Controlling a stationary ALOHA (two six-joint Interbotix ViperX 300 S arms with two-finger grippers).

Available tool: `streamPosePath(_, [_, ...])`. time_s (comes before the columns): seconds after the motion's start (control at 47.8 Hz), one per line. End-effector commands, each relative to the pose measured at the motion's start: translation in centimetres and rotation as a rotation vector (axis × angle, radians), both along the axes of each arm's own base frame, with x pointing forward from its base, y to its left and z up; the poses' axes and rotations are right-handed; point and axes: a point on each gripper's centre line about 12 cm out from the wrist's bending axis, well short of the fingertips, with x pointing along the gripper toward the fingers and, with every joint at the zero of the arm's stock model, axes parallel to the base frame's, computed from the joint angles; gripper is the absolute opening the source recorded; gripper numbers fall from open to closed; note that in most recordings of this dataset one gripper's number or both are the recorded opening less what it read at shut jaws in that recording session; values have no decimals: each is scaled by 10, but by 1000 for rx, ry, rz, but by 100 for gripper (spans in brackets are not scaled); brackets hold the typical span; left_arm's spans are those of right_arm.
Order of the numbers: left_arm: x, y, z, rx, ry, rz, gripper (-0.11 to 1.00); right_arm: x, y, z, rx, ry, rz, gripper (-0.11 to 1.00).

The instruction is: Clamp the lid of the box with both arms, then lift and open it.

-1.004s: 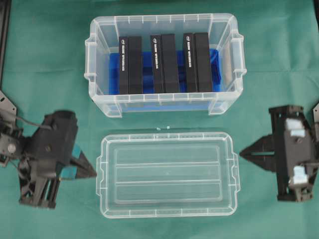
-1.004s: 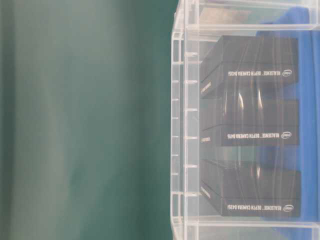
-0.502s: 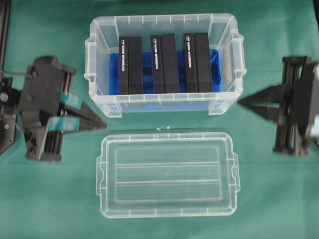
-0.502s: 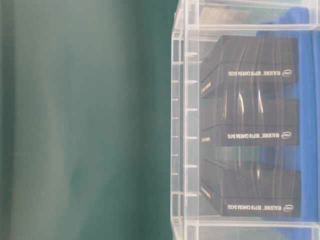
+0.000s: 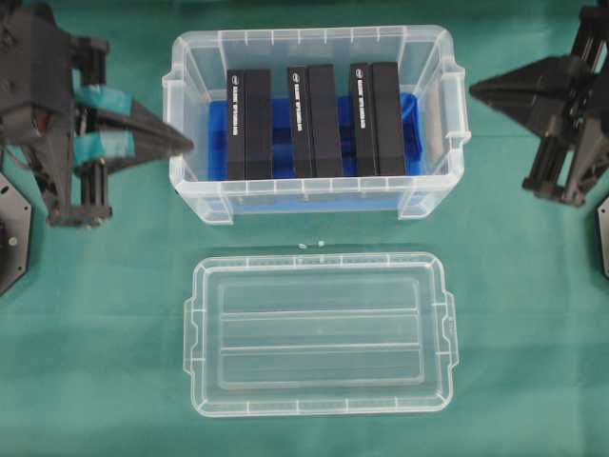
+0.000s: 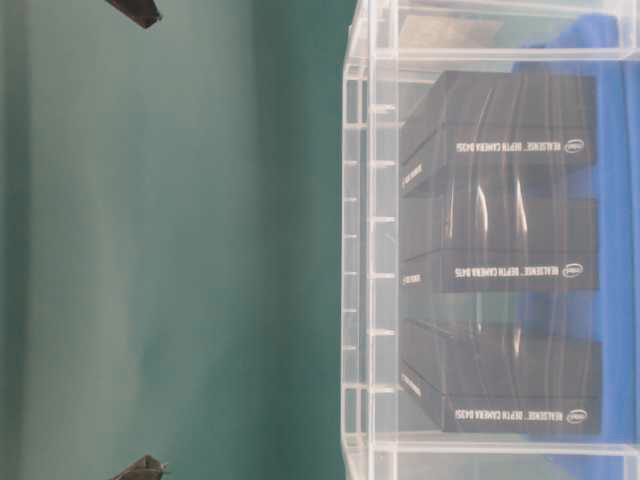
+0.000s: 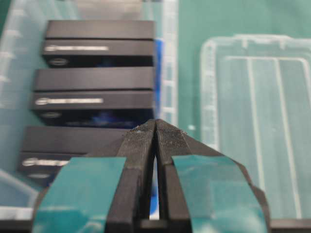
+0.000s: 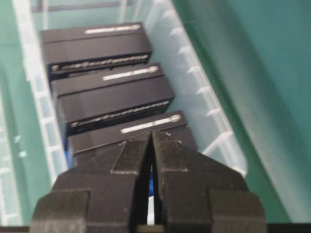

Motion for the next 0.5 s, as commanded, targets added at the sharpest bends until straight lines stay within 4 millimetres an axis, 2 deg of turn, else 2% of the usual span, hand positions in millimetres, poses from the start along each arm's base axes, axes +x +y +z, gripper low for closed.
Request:
streamPosePath(0.0, [-5, 9, 10, 1, -40, 38, 1, -3, -9, 7, -21, -29, -23, 0])
streamPosePath(0.272, [-20, 24, 13, 17, -101, 100, 1, -17, -32, -2, -31, -59, -87, 0])
streamPosePath(0.481, [-30, 30, -2, 17, -114, 132, 1, -22, -36, -9, -34, -94, -74, 0])
